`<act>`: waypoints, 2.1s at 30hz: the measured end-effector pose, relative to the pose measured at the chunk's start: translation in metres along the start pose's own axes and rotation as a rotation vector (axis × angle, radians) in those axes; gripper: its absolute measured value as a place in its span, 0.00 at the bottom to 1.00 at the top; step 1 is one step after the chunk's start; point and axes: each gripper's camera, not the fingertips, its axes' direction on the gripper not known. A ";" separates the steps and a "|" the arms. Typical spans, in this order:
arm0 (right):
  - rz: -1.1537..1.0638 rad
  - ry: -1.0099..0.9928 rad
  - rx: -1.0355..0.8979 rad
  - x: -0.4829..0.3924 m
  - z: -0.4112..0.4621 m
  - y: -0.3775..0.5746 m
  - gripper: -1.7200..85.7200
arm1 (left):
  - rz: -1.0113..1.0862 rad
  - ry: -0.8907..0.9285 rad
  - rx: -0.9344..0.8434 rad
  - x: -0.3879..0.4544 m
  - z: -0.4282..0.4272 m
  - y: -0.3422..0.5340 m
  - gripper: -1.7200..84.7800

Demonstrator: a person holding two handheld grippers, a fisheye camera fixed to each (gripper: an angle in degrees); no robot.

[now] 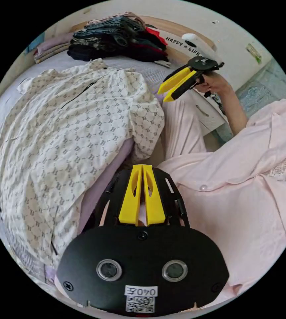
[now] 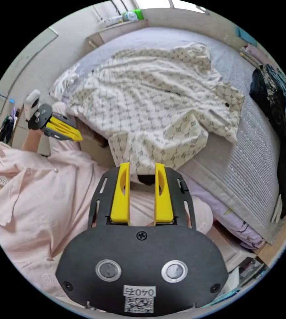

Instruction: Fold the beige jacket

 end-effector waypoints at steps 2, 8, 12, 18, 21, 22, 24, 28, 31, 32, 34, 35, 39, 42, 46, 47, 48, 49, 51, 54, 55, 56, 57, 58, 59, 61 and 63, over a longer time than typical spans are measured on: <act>-0.023 0.047 -0.090 -0.004 0.016 0.007 0.15 | 0.010 0.108 -0.052 -0.006 0.040 -0.018 0.04; -0.036 -0.021 -0.178 -0.007 0.076 0.003 0.06 | 0.008 0.018 -0.188 -0.020 0.096 -0.027 0.07; -0.155 0.004 -0.172 0.001 0.057 0.015 0.01 | 0.071 -0.038 -0.172 -0.022 0.087 -0.008 0.11; -0.284 -0.290 0.166 0.055 -0.045 0.028 0.01 | 0.239 -0.085 -0.004 -0.007 0.057 0.011 0.21; -0.342 -0.341 0.322 0.082 -0.082 0.022 0.01 | 0.239 -0.183 0.035 -0.010 0.047 0.011 0.13; -0.353 -0.334 0.356 0.092 -0.090 0.014 0.01 | 0.224 -0.202 0.104 -0.013 0.032 0.011 0.04; -0.326 -0.304 0.401 0.112 -0.094 -0.003 0.02 | 0.198 -0.174 0.237 -0.020 -0.003 0.011 0.02; -0.117 -0.245 0.383 0.167 -0.080 -0.026 0.11 | -0.066 0.354 0.470 -0.111 -0.081 0.014 0.01; -0.115 -0.241 0.490 0.173 -0.087 0.033 0.15 | -0.328 0.854 0.704 -0.205 -0.092 0.043 0.01; -0.110 -0.233 0.508 0.173 -0.087 0.049 0.16 | -0.378 0.933 0.807 -0.227 -0.096 0.058 0.01; -0.055 -0.209 0.604 0.175 -0.078 0.118 0.20 | -0.392 0.990 0.893 -0.246 -0.103 0.072 0.01; -0.035 -0.218 0.629 0.177 -0.075 0.136 0.20 | -0.386 1.003 0.913 -0.253 -0.108 0.076 0.01; 0.037 -0.420 0.711 0.202 -0.046 0.240 0.20 | -0.372 1.046 0.927 -0.261 -0.115 0.080 0.01; 0.096 -0.306 0.750 0.200 -0.030 0.292 0.21 | -0.384 1.087 0.951 -0.263 -0.119 0.082 0.01; 0.040 -0.457 0.800 0.207 -0.010 0.311 0.23 | -0.366 1.105 0.961 -0.256 -0.130 0.079 0.01; 0.026 -0.488 0.808 0.209 -0.007 0.309 0.24 | -0.356 1.101 0.956 -0.251 -0.133 0.078 0.01; -0.011 -0.509 0.804 0.212 -0.005 0.304 0.24 | -0.350 1.097 0.953 -0.249 -0.134 0.077 0.01; -0.037 -0.488 0.802 0.212 -0.005 0.297 0.24 | -0.344 1.090 0.946 -0.243 -0.136 0.076 0.01; -0.108 -0.489 0.815 0.209 -0.008 0.286 0.17 | -0.346 1.082 0.935 -0.234 -0.136 0.076 0.01; -0.320 -0.551 0.737 0.195 -0.026 0.283 0.02 | -0.370 1.101 0.901 -0.222 -0.131 0.079 0.01; -0.423 -0.611 0.724 0.191 -0.043 0.296 0.02 | -0.358 1.098 0.859 -0.216 -0.129 0.083 0.01; -0.487 -0.650 0.733 0.189 -0.054 0.306 0.01 | -0.282 1.061 0.763 -0.205 -0.131 0.084 0.01; -0.610 -0.735 0.774 0.188 -0.079 0.330 0.01 | -0.232 1.032 0.704 -0.197 -0.132 0.085 0.01; -0.679 -0.785 0.818 0.190 -0.103 0.353 0.01 | -0.119 0.972 0.586 -0.175 -0.132 0.090 0.01; -0.693 -0.791 0.832 0.191 -0.114 0.363 0.01 | 0.025 0.925 0.484 -0.146 -0.130 0.097 0.01; -0.742 -0.776 0.840 0.188 -0.143 0.392 0.01 | 0.201 0.783 0.400 -0.098 -0.136 0.114 0.01; -0.737 -0.756 0.837 0.184 -0.154 0.404 0.01 | 0.369 0.496 0.413 -0.052 -0.157 0.135 0.01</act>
